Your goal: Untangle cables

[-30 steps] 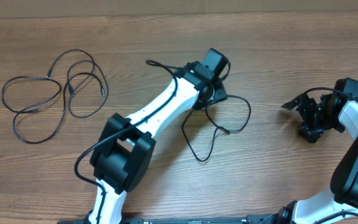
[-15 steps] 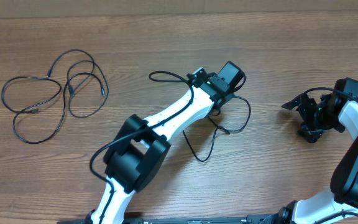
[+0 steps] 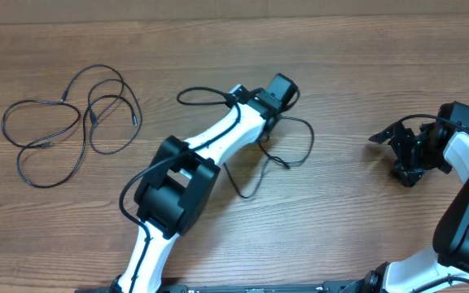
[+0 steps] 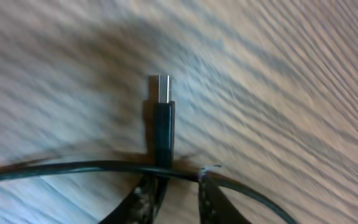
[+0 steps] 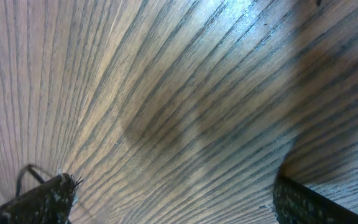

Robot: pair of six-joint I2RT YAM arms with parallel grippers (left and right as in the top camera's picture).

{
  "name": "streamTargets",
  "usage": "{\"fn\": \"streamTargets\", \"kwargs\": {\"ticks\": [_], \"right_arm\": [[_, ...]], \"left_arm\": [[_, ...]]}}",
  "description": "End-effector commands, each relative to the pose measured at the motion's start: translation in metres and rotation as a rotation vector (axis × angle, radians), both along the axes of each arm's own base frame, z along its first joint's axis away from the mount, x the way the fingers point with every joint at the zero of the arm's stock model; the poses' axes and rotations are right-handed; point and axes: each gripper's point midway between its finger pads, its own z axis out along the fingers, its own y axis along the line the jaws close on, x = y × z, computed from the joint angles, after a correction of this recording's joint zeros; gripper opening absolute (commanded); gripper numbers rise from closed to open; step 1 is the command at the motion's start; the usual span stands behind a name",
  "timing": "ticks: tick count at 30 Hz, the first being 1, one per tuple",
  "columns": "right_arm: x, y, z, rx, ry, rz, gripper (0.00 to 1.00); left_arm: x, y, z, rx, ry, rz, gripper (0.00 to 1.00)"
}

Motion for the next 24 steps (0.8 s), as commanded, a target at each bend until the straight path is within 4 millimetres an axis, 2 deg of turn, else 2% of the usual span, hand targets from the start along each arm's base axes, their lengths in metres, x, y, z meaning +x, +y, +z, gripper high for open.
{"fn": "streamTargets", "kwargs": {"ticks": [1,4,9,15,19,22,24], "right_arm": [[-0.003,-0.010,-0.006,-0.045,0.022,-0.011,1.00],[-0.004,-0.010,-0.006,-0.044,0.022,-0.011,1.00],[-0.003,-0.010,-0.006,-0.045,0.022,-0.011,1.00],[-0.003,-0.010,-0.006,-0.045,0.022,-0.011,1.00],[-0.004,-0.010,-0.006,-0.045,0.023,-0.011,1.00],[-0.004,-0.010,-0.006,-0.044,0.022,-0.011,1.00],[-0.003,-0.010,-0.006,-0.044,0.022,-0.011,1.00]], "left_arm": [[0.001,0.019,-0.007,0.144,0.009,-0.117,0.23],[-0.003,0.024,-0.009,0.193,0.038,-0.190,0.23],[-0.015,0.044,-0.011,0.340,0.103,-0.314,0.22],[-0.033,0.064,-0.013,0.434,0.223,-0.435,0.19],[-0.037,0.076,-0.008,0.428,0.279,-0.421,0.31],[-0.033,0.075,-0.001,0.378,0.289,-0.412,0.46],[-0.028,0.070,0.005,0.331,0.282,-0.409,0.47]]}}
